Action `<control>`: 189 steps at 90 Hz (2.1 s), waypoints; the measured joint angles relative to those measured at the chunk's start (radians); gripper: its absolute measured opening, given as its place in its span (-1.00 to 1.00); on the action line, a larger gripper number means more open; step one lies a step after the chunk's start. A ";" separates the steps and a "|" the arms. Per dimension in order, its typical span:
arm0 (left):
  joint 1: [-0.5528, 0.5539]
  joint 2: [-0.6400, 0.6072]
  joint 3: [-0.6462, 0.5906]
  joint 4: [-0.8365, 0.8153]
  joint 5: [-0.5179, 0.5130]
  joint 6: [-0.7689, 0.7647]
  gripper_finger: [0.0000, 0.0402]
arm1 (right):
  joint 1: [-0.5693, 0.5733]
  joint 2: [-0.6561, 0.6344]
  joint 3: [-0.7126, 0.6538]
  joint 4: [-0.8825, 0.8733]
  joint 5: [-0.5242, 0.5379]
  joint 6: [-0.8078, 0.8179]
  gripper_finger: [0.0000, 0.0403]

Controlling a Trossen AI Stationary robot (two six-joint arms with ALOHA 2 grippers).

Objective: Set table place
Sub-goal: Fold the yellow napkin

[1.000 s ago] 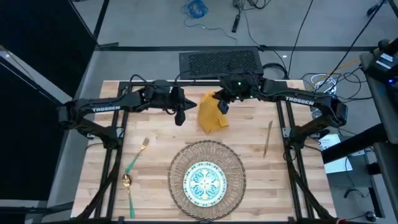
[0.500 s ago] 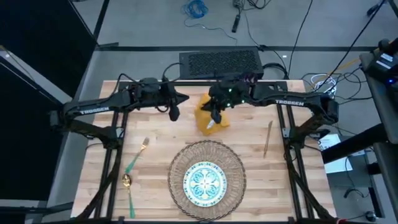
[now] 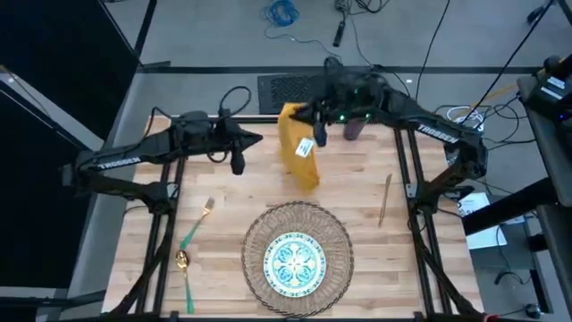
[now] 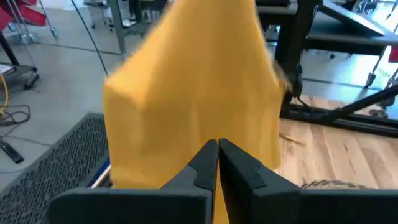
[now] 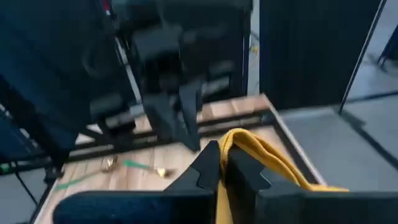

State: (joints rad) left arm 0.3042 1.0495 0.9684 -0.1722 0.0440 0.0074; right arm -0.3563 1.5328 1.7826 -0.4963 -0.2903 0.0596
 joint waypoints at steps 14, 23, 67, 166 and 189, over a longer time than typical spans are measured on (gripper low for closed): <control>0.000 -0.006 -0.051 0.013 0.000 -0.001 -1.00 | -0.004 0.001 0.061 -0.080 -0.049 -0.002 -1.00; 0.001 -0.006 -0.060 0.053 0.002 -0.001 -1.00 | -0.004 0.005 0.060 -0.197 -0.057 -0.015 -1.00; 0.058 -0.033 -0.060 0.120 0.166 -0.011 -1.00 | 0.051 0.107 -0.034 -0.452 -0.183 -0.024 -1.00; 0.086 0.116 -0.060 0.168 0.395 -0.112 -1.00 | 0.096 0.151 -0.032 -0.415 -0.304 -0.138 -1.00; 0.194 0.223 -0.060 0.205 0.788 -0.238 -1.00 | 0.144 0.151 -0.032 -0.436 -0.321 -0.145 -1.00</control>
State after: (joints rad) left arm 0.4979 1.2721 0.9085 0.0327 0.8316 -0.2305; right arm -0.2124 1.6840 1.7508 -0.9319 -0.6109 -0.0849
